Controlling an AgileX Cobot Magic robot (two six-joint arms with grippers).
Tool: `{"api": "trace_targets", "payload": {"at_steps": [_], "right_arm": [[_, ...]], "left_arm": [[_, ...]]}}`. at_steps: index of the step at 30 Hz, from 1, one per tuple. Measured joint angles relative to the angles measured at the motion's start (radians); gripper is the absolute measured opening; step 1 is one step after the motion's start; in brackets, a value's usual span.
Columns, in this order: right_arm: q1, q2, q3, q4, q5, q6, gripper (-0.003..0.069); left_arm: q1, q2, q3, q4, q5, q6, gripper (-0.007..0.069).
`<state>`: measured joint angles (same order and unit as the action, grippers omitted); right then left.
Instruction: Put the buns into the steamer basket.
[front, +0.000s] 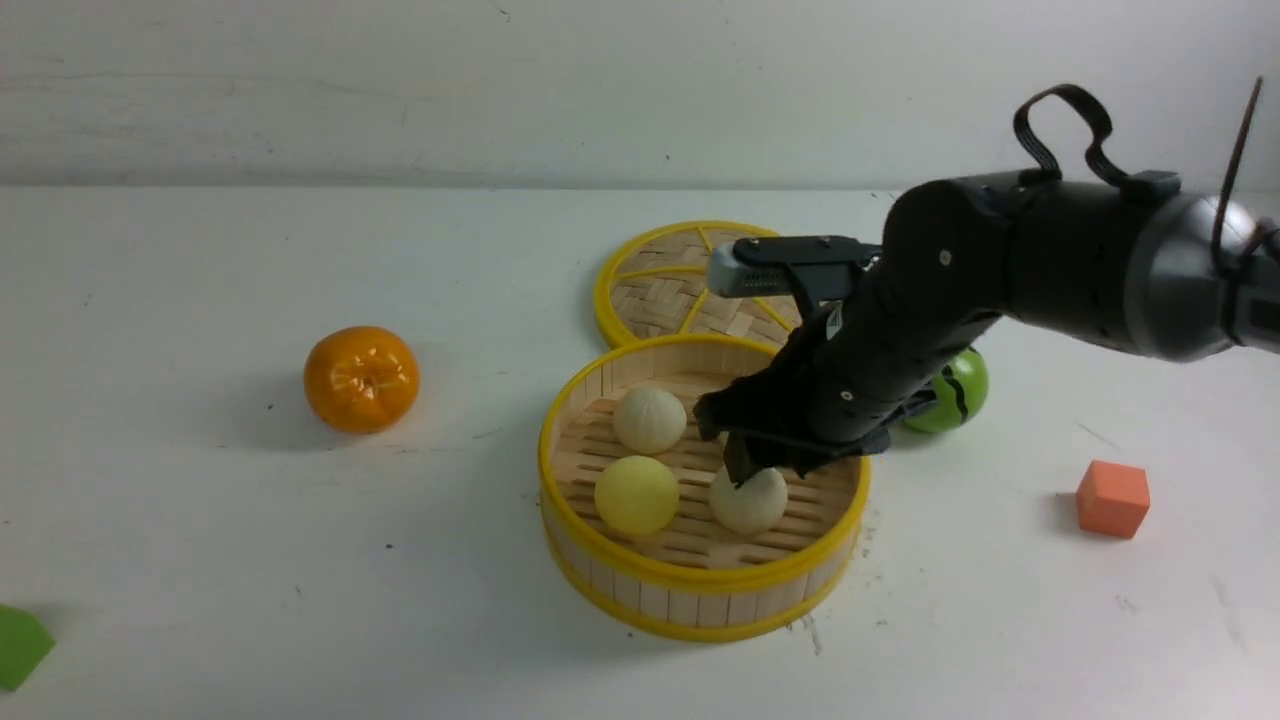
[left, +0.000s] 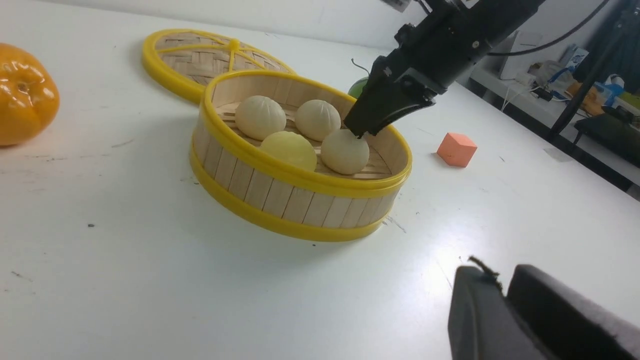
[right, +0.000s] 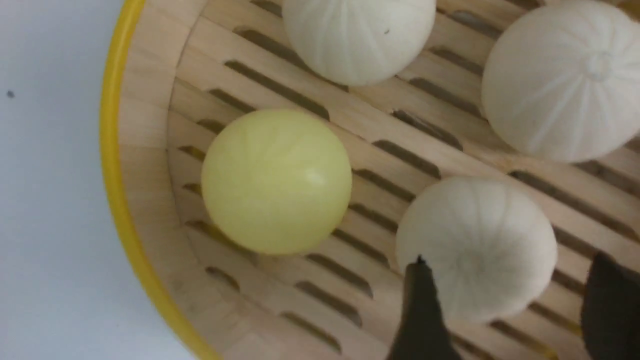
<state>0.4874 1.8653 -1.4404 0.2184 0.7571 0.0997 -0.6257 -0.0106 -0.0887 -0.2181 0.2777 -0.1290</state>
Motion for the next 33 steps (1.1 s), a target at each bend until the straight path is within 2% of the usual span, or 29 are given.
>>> {"api": "trace_targets", "payload": {"at_steps": [1, 5, 9, 10, 11, 13, 17, 22, 27, 31, 33], "right_arm": [[0.0, -0.043, 0.0, 0.0, 0.054, 0.009, 0.0477], [0.003, -0.213, 0.029, -0.041, 0.187, 0.058, 0.0485], [0.027, -0.436, 0.133, -0.116, 0.268, 0.151, 0.0378], [0.03, -0.457, 0.139, -0.119, 0.27, 0.154, 0.0371], [0.037, -0.538, 0.198, -0.134, 0.28, 0.186, 0.0303], [0.04, -0.594, 0.229, -0.139, 0.283, 0.197, 0.0264], [0.04, -0.771, 0.318, -0.15, 0.343, 0.205, 0.0111], [0.04, -0.892, 0.324, -0.15, 0.429, 0.207, 0.0029], [0.036, -0.986, 0.336, -0.191, 0.479, 0.198, 0.0008], [-0.128, -1.219, 0.52, -0.193, 0.364, 0.073, 0.0], [-0.233, -1.369, 0.675, -0.179, 0.225, -0.006, -0.0007]], "left_arm": [[0.0, 0.0, 0.0, 0.0, 0.0, 0.0, 0.009], [0.0, 0.0, 0.0, 0.0, 0.0, 0.0, 0.0092], [0.0, 0.0, 0.0, 0.0, 0.0, 0.0, 0.0096], [0.0, 0.0, 0.0, 0.0, 0.0, 0.0, 0.0097], [0.0, 0.0, 0.0, 0.0, 0.0, 0.0, 0.0099], [0.0, 0.0, 0.0, 0.0, 0.0, 0.0, 0.0101], [0.0, 0.0, 0.0, 0.0, 0.0, 0.0, 0.0106], [0.0, 0.0, 0.0, 0.0, 0.0, 0.0, 0.011], [0.0, 0.0, 0.0, 0.0, 0.0, 0.0, 0.0113], [0.0, 0.0, 0.0, 0.0, 0.0, 0.0, 0.012], [0.0, 0.0, 0.0, 0.0, 0.0, 0.0, 0.0122]]}}
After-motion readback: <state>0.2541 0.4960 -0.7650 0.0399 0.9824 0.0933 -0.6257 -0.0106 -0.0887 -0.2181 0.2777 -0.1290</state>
